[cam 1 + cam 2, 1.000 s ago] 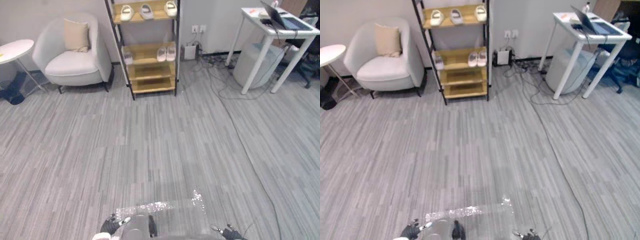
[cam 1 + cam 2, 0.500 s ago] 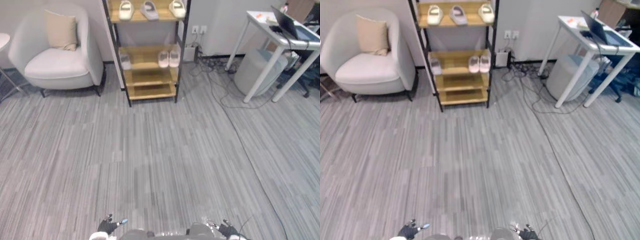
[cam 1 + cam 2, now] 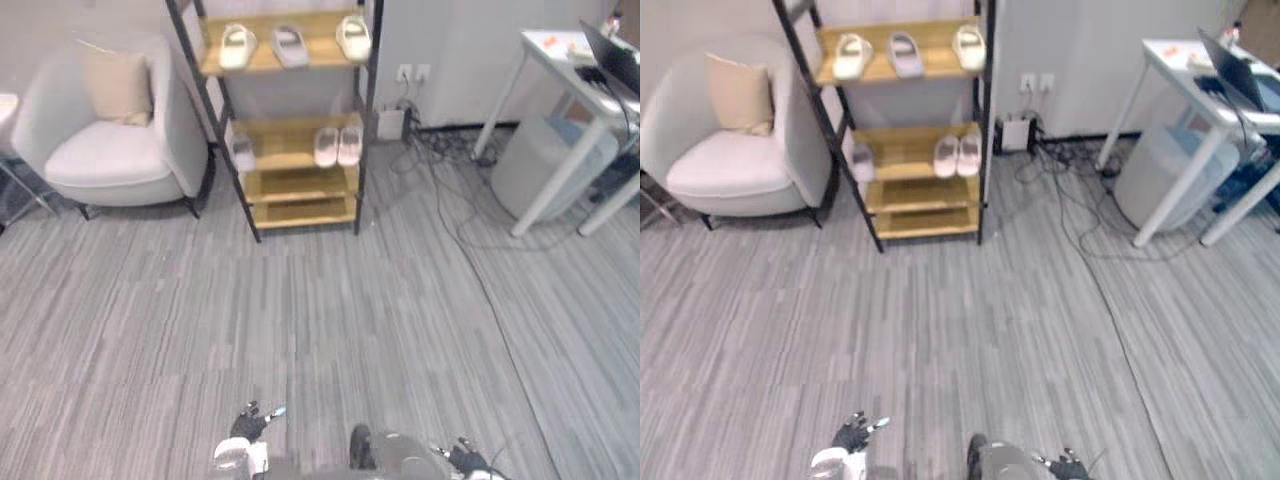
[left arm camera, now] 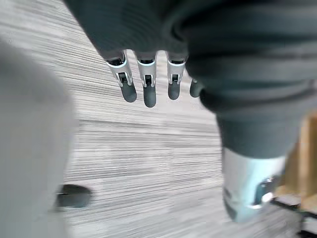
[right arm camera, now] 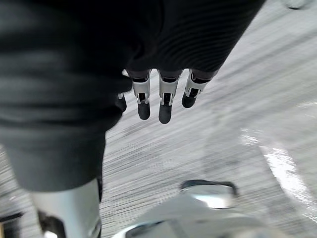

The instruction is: Organize the slippers on the shoe rack

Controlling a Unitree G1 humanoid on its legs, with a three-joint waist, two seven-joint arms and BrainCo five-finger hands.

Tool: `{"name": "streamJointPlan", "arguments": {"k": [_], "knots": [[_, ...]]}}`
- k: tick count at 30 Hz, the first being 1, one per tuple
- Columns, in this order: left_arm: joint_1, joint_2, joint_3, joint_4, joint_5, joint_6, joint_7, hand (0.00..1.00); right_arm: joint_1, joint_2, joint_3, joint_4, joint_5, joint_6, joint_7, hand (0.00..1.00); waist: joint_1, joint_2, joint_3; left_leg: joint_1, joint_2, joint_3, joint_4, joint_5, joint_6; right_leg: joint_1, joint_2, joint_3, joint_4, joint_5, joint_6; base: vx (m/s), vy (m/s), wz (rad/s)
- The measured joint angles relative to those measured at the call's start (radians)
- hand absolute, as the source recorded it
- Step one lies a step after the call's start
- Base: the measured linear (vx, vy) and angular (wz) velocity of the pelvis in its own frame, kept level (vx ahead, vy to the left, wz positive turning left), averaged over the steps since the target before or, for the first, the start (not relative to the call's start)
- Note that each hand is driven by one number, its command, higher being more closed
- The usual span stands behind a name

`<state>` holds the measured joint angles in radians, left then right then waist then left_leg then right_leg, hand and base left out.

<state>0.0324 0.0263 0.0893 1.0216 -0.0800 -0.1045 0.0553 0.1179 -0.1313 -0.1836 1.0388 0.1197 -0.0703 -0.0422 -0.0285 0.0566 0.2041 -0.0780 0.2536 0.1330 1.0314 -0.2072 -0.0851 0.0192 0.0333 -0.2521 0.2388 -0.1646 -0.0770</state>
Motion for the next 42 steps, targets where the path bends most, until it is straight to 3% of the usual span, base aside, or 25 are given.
{"name": "streamJointPlan", "arguments": {"k": [2,4,5,6,7,8,10,12,13,15,16,18,20,22,24,26,27,30,32,34,36,38,40,42], "knots": [[0.001,0.009,-0.018,-0.011,-0.001,-0.006,0.0,0.0,-0.001,-0.002,0.001,0.013,0.001,0.001,0.0,0.0,0.022,-0.003,0.001,-0.067,-0.036,0.072,-0.163,-0.057,0.027,0.076,-0.013,0.012,-0.066,-0.002,0.02,0.29,-0.049,-0.18],[-0.001,0.015,-0.039,-0.014,-0.001,-0.02,0.0,0.0,-0.004,-0.004,0.001,0.024,0.002,0.001,0.0,0.0,0.035,-0.005,0.001,-0.101,-0.095,0.079,-0.408,-0.054,0.032,0.111,-0.03,0.027,-0.093,-0.017,0.031,0.28,0.042,-0.21],[-0.001,0.018,-0.04,-0.013,-0.002,-0.02,0.001,0.0,-0.01,-0.004,0.001,0.03,0.002,0.001,0.0,0.0,0.036,-0.007,0.002,-0.111,-0.126,0.071,-0.535,-0.028,0.032,0.126,-0.039,0.035,-0.102,-0.025,0.037,0.33,0.106,-0.22],[-0.001,0.02,-0.041,-0.01,-0.003,-0.02,0.001,0.0,-0.021,-0.004,0.002,0.038,0.002,0.001,0.0,0.0,0.04,-0.009,0.002,-0.113,-0.166,0.058,-0.753,0.051,0.016,0.149,-0.053,0.046,-0.12,-0.039,0.053,0.36,0.137,-0.26],[0.0,0.02,-0.047,-0.01,-0.004,-0.02,0.002,0.0,-0.024,-0.007,0.005,0.04,0.002,0.001,-0.001,0.0,0.047,-0.007,0.003,-0.114,-0.178,0.049,-0.866,0.126,0.003,0.178,-0.055,0.057,-0.147,-0.048,0.069,0.38,0.151,-0.31],[0.001,0.022,-0.053,-0.009,-0.004,-0.02,0.002,0.0,-0.025,-0.009,0.01,0.04,0.002,0.001,-0.002,0.0,0.056,-0.007,0.002,-0.114,-0.178,0.052,-0.876,0.149,-0.001,0.193,-0.055,0.067,-0.157,-0.055,0.081,0.55,0.249,-0.35],[0.001,0.04,-0.067,0.007,-0.015,-0.019,0.0,0.0,-0.03,0.001,0.032,0.042,0.001,0.0,-0.004,0.0,0.069,-0.023,-0.017,-0.11,-0.203,0.061,-0.867,0.278,0.065,0.226,-0.08,0.088,-0.143,-0.097,0.121,0.61,0.253,-0.15],[-0.006,0.061,-0.068,0.015,-0.015,-0.016,-0.001,0.0,-0.036,0.018,0.033,0.054,-0.001,-0.001,-0.002,0.0,0.066,-0.075,-0.044,-0.114,-0.254,0.08,-0.802,0.215,0.116,0.177,-0.15,0.116,-0.007,-0.136,0.163,0.66,0.202,0.04],[-0.009,0.062,-0.068,0.028,-0.011,-0.017,0.0,0.0,-0.04,0.024,0.032,0.054,-0.002,-0.002,0.002,0.0,0.069,-0.077,-0.049,-0.106,-0.264,0.08,-0.784,0.179,0.12,0.134,-0.161,0.14,0.111,-0.138,0.17,0.57,0.212,0.1],[-0.021,0.077,-0.08,0.047,-0.007,-0.014,0.001,0.0,-0.046,0.026,0.029,0.053,-0.003,-0.002,0.005,0.0,0.063,-0.098,-0.045,-0.026,-0.306,0.071,-0.812,0.137,0.128,0.02,-0.221,0.155,0.455,-0.093,0.24,0.52,0.191,0.25],[-0.024,0.087,-0.106,0.06,-0.003,-0.007,0.003,0.0,-0.048,0.028,0.024,0.053,-0.003,-0.002,0.009,0.0,0.06,-0.107,-0.039,0.073,-0.336,0.052,-0.862,0.123,0.128,-0.031,-0.264,0.122,0.643,-0.099,0.225,0.52,0.143,0.34],[-0.022,0.088,-0.153,0.072,0.001,0.001,0.002,0.0,-0.05,0.02,0.022,0.046,-0.004,-0.002,0.013,0.0,0.037,-0.085,-0.03,0.209,-0.334,0.012,-0.936,0.114,0.129,-0.047,-0.276,0.024,0.68,-0.146,0.159,0.46,0.074,0.46],[-0.023,0.083,-0.168,0.072,0.0,0.002,0.0,0.0,-0.062,0.023,0.022,0.038,-0.004,-0.004,0.014,0.0,0.028,-0.077,-0.03,0.264,-0.31,-0.004,-0.959,0.108,0.119,-0.105,-0.249,-0.042,0.548,-0.18,0.124,0.42,-0.014,0.4],[-0.024,0.08,-0.168,0.072,0.0,0.003,-0.001,0.0,-0.071,0.022,0.019,0.033,-0.003,-0.012,0.019,0.0,0.026,-0.068,-0.025,0.287,-0.281,-0.007,-0.959,0.095,0.1,-0.163,-0.207,-0.044,0.392,-0.171,0.116,0.4,-0.081,0.3],[-0.02,0.081,-0.167,0.071,0.001,0.002,0.0,0.0,-0.078,0.021,0.018,0.033,-0.002,-0.013,0.021,0.0,0.025,-0.066,-0.023,0.319,-0.248,-0.006,-0.959,0.062,0.068,-0.202,-0.149,0.006,0.151,-0.054,0.11,0.39,-0.151,0.27],[-0.011,0.089,-0.165,0.073,0.001,0.002,0.0,0.0,-0.074,0.025,0.02,0.039,-0.002,-0.013,0.021,0.0,0.023,-0.083,-0.022,0.36,-0.251,-0.009,-0.958,0.001,0.035,-0.211,-0.138,0.053,0.006,0.184,0.101,0.37,-0.22,0.28],[-0.014,0.079,-0.16,0.082,-0.001,0.003,0.003,0.0,-0.076,0.017,0.016,0.044,-0.001,-0.012,0.024,0.0,0.017,-0.069,-0.022,0.382,-0.235,-0.012,-0.958,-0.023,0.024,-0.207,-0.123,0.054,0.033,0.199,0.07,0.37,-0.22,0.09],[-0.018,0.036,-0.138,0.093,0.007,0.001,0.0,0.0,-0.077,-0.003,-0.01,0.047,0.0,-0.014,0.022,0.0,0.01,-0.005,-0.028,0.365,-0.174,-0.016,-0.896,-0.03,0.013,-0.182,-0.083,0.017,0.025,0.134,0.058,0.32,-0.203,0.16],[-0.019,0.026,-0.114,0.092,0.01,0.002,-0.001,0.0,-0.064,-0.005,-0.016,0.055,-0.001,-0.011,0.021,0.0,-0.002,0.001,-0.021,0.31,-0.14,-0.034,-0.724,-0.046,-0.012,-0.117,-0.066,-0.013,-0.01,0.111,0.046,0.25,-0.212,0.48],[-0.008,0.023,-0.07,0.065,0.009,0.001,0.0,0.0,-0.032,-0.005,-0.007,0.04,0.0,-0.011,0.018,0.0,0.015,-0.003,-0.011,0.179,-0.066,-0.015,-0.362,-0.041,-0.033,-0.021,-0.029,-0.023,-0.051,0.074,0.027,0.27,-0.214,0.22],[0.0,0.024,-0.066,0.046,0.008,0.0,0.0,0.0,-0.025,-0.007,-0.007,0.04,0.0,-0.011,0.011,0.0,0.019,0.002,-0.006,0.106,-0.026,0.045,-0.24,-0.064,-0.006,0.04,-0.014,-0.015,-0.081,0.06,0.026,0.22,-0.088,-0.11],[0.0,0.026,-0.067,0.045,0.005,0.0,0.0,0.0,-0.028,-0.008,-0.006,0.042,0.001,-0.01,0.009,0.0,0.026,0.002,-0.005,0.048,-0.045,0.079,-0.291,-0.095,0.008,0.076,-0.021,0.005,-0.11,0.055,0.032,0.2,-0.025,-0.29],[0.001,0.031,-0.068,0.032,-0.003,-0.007,0.002,0.0,-0.025,-0.009,-0.002,0.044,0.001,-0.01,0.007,0.0,0.037,-0.001,-0.005,0.026,-0.099,0.064,-0.526,-0.088,0.012,0.106,-0.042,0.034,-0.12,0.042,0.051,0.23,0.09,-0.49],[0.001,0.03,-0.068,0.033,-0.003,-0.011,0.002,0.0,-0.021,-0.01,0.0,0.041,0.001,-0.011,0.003,0.0,0.037,0.004,-0.004,0.028,-0.127,0.036,-0.736,0.017,0.004,0.124,-0.052,0.052,-0.12,0.025,0.069,0.27,0.155,-0.37]]}}
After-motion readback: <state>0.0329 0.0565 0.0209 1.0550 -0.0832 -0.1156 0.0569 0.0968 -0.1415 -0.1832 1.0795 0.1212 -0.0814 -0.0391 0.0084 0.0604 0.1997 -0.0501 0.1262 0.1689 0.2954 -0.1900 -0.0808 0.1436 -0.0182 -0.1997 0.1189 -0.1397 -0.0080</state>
